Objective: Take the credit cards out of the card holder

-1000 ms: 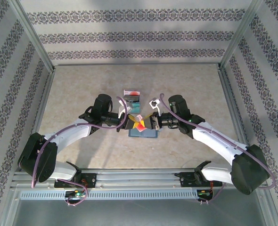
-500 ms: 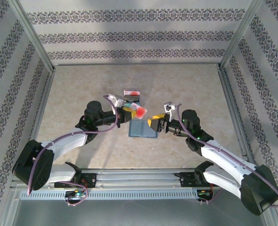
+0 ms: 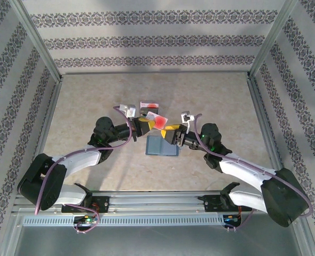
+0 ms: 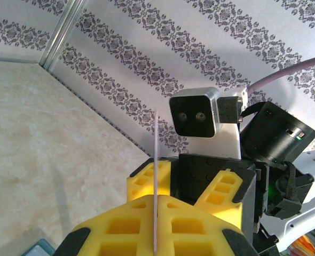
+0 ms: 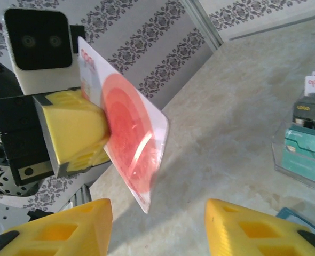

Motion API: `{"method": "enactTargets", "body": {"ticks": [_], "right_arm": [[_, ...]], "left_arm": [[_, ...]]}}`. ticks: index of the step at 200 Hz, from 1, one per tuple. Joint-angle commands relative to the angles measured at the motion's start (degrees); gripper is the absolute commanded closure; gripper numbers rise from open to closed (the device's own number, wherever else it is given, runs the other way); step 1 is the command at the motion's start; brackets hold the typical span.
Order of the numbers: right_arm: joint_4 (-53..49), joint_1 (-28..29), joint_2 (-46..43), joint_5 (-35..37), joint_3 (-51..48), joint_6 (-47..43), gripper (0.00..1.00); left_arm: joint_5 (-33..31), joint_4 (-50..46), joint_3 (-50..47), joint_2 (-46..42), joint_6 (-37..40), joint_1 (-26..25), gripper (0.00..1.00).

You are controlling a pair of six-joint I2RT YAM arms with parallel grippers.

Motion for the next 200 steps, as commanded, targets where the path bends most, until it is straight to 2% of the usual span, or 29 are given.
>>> {"method": "enactTargets", "body": {"ticks": [1, 96, 130, 148, 169, 200], "right_arm": [[6.38, 0.51, 0.81, -1.94, 2.20, 0.21, 0.51], [10.22, 0.97, 3.99, -4.33, 3.90, 1.69, 0.75], [10.45, 0.93, 3.78, -4.42, 3.82, 1.85, 0.98], [9.96, 0.82, 3.14, -4.25, 3.40, 1.62, 1.00], [6.81, 0.62, 1.82, -3.73, 3.29, 0.69, 1.00], [0.89, 0.27, -0.97, -2.35, 3.17, -1.68, 1.00]], "left_arm": [[1.44, 5.36, -0.47, 0.10, -1.95, 0.52, 1.00], [2.81, 6.96, 0.04, 1.45, -2.69, 0.45, 1.00], [2.52, 6.79, -0.02, 1.68, -2.66, 0.51, 1.00], [2.47, 5.31, 0.18, 0.97, -1.59, 0.55, 0.88], [2.52, 0.39, 1.15, -1.33, 1.74, 0.95, 0.65], [-0.36, -14.82, 3.70, -8.15, 11.29, 2.20, 0.41]]}}
